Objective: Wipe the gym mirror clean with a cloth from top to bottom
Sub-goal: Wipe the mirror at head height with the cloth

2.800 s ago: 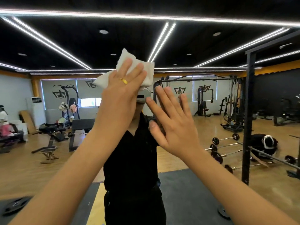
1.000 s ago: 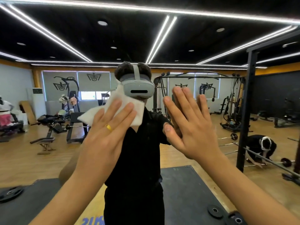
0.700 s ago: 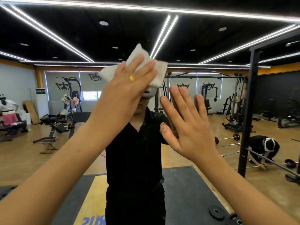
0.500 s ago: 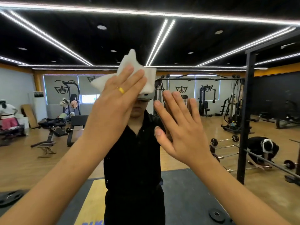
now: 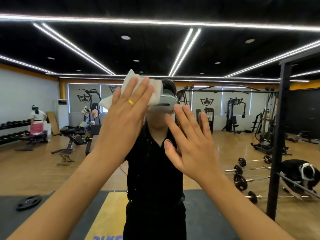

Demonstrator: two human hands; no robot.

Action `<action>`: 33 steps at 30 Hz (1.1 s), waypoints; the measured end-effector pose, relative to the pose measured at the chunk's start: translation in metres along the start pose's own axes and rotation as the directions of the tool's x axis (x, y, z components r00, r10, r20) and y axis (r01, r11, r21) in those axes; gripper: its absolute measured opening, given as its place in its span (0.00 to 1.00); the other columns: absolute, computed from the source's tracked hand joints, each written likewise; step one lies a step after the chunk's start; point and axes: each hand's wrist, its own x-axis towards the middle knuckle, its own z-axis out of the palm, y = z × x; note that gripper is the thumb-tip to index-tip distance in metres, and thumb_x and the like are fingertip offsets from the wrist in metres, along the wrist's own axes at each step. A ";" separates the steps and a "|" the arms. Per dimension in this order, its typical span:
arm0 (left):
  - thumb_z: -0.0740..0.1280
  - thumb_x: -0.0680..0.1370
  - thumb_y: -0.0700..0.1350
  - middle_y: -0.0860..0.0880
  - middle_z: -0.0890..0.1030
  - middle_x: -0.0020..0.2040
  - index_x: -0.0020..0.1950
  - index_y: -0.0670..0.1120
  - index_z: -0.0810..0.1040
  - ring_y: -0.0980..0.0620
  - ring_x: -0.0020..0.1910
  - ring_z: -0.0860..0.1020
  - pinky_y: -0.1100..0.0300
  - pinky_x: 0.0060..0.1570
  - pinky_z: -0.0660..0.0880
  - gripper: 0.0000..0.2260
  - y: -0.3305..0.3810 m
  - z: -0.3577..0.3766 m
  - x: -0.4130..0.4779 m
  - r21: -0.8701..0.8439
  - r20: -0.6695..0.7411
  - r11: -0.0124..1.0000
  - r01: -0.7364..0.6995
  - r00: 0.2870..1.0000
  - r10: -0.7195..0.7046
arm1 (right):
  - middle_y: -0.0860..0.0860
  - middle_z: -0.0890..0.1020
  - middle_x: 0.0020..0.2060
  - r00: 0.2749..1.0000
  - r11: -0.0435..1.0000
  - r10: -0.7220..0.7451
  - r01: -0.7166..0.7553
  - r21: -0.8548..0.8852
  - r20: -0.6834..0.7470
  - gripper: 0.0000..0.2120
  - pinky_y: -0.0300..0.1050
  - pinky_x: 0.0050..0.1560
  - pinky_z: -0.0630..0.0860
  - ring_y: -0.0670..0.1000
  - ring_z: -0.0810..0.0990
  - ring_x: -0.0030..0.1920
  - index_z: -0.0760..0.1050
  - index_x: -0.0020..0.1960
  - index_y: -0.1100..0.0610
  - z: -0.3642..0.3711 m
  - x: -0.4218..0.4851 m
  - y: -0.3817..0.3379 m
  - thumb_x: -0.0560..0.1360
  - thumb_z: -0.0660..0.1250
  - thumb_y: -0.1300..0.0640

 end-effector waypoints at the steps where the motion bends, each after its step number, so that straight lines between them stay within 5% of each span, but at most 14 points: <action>1: 0.65 0.82 0.35 0.45 0.63 0.81 0.80 0.42 0.66 0.46 0.82 0.56 0.52 0.80 0.44 0.26 0.002 0.001 0.000 -0.010 -0.004 1.000 0.008 1.000 -0.008 | 0.56 0.59 0.82 1.000 1.000 0.001 -0.001 0.008 -0.003 0.30 0.68 0.79 0.55 0.56 0.55 0.83 0.63 0.82 0.54 0.000 0.000 0.000 0.82 0.61 0.47; 4: 0.61 0.84 0.39 0.49 0.60 0.81 0.81 0.43 0.63 0.52 0.82 0.50 0.59 0.80 0.41 0.24 0.004 -0.002 -0.016 -0.052 0.014 0.998 0.025 1.000 -0.025 | 0.56 0.58 0.82 1.000 1.000 0.002 -0.002 0.028 0.000 0.30 0.64 0.81 0.50 0.56 0.53 0.83 0.62 0.82 0.54 -0.001 -0.001 0.001 0.82 0.61 0.47; 10: 0.56 0.85 0.43 0.50 0.62 0.80 0.80 0.43 0.66 0.56 0.82 0.51 0.58 0.80 0.46 0.22 0.008 -0.003 -0.050 -0.081 0.007 0.996 0.048 0.999 -0.048 | 0.56 0.56 0.83 0.999 1.000 0.000 0.000 0.016 0.032 0.31 0.64 0.81 0.49 0.56 0.52 0.83 0.60 0.83 0.54 -0.002 0.000 0.002 0.82 0.60 0.47; 24: 0.64 0.82 0.35 0.44 0.67 0.79 0.79 0.41 0.68 0.44 0.80 0.61 0.48 0.80 0.49 0.24 -0.007 0.007 -0.051 -0.082 -0.063 0.996 -0.044 0.997 0.039 | 0.58 0.61 0.81 1.000 1.000 -0.003 0.003 -0.031 -0.012 0.29 0.65 0.81 0.52 0.58 0.56 0.82 0.62 0.81 0.55 0.001 -0.001 -0.001 0.82 0.62 0.48; 28: 0.65 0.81 0.32 0.43 0.66 0.80 0.80 0.40 0.65 0.43 0.80 0.61 0.44 0.80 0.47 0.27 -0.008 0.006 -0.047 -0.024 -0.069 0.999 -0.044 0.997 0.043 | 0.59 0.61 0.81 1.000 1.000 -0.007 0.006 -0.023 -0.020 0.29 0.64 0.81 0.50 0.59 0.57 0.82 0.63 0.81 0.56 0.001 0.001 0.000 0.82 0.62 0.48; 33: 0.66 0.82 0.32 0.42 0.57 0.83 0.82 0.38 0.59 0.44 0.83 0.54 0.51 0.82 0.43 0.30 -0.008 0.000 -0.036 -0.094 -0.059 0.995 -0.024 0.998 0.018 | 0.58 0.61 0.81 1.000 1.000 -0.007 0.006 -0.025 -0.026 0.30 0.65 0.81 0.51 0.58 0.57 0.82 0.62 0.81 0.55 0.001 0.000 0.000 0.82 0.62 0.48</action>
